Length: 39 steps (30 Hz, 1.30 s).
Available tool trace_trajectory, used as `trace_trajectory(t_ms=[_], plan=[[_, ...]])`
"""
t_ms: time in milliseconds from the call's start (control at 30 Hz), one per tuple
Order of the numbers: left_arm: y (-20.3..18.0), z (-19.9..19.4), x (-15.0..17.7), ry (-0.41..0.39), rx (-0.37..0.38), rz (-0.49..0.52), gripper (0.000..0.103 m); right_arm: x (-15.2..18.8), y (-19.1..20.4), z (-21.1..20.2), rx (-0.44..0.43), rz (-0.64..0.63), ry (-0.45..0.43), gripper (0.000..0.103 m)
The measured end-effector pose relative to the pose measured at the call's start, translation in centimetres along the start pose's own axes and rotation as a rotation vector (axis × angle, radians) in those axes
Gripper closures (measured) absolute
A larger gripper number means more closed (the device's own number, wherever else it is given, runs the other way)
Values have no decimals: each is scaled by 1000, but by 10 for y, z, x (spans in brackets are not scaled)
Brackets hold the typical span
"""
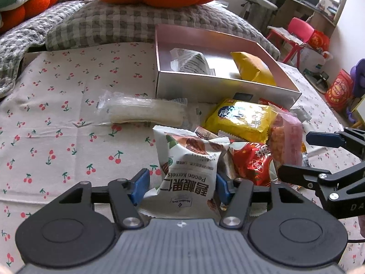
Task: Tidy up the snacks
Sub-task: 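Grasp white pecan bag with left tool while right tool grasps pink wafer pack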
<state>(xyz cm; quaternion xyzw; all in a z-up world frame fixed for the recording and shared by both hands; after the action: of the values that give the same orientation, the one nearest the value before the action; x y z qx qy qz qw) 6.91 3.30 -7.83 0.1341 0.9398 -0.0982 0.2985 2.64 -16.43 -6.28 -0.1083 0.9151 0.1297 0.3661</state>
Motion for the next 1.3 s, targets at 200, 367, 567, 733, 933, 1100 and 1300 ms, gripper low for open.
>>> trace_trajectory(t_ms=[200,367,567,733,933,1100,1300], plan=[[-3,1,0,-8,-9,24,50,-1,-2,8,11,5,11,14],[-4,3,-2,-6,-26,40,53,0,-5,12,18,21,20,21],[-4,3,-3,-1,-35,28,59,-1,-7,15,12,45,31,38],[-1,1,-4,3,-42,10,60,-2,-6,13,4,46,32,58],[0,-1,-4,4,-57,-2,61,-5,-5,12,-14,54,43,71],[0,-2,-6,4,-57,-9,61,-5,-4,10,-14,58,43,72],[-2,-6,-8,-5,-53,-6,62,-8,-2,6,-13,58,35,72]])
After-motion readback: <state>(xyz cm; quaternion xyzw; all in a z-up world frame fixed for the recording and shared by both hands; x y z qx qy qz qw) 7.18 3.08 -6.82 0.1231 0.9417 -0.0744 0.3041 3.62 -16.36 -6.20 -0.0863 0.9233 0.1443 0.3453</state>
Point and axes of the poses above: each gripper's, at about its wrist camera, not at the fingertips, and z roughly the way its jaws point, y to its left, x to its underside, the point moved 3 cm from there along z, roughly the way its jaws point, and after that the axes turned 4 degrees about -x, right-handed, at the moved point
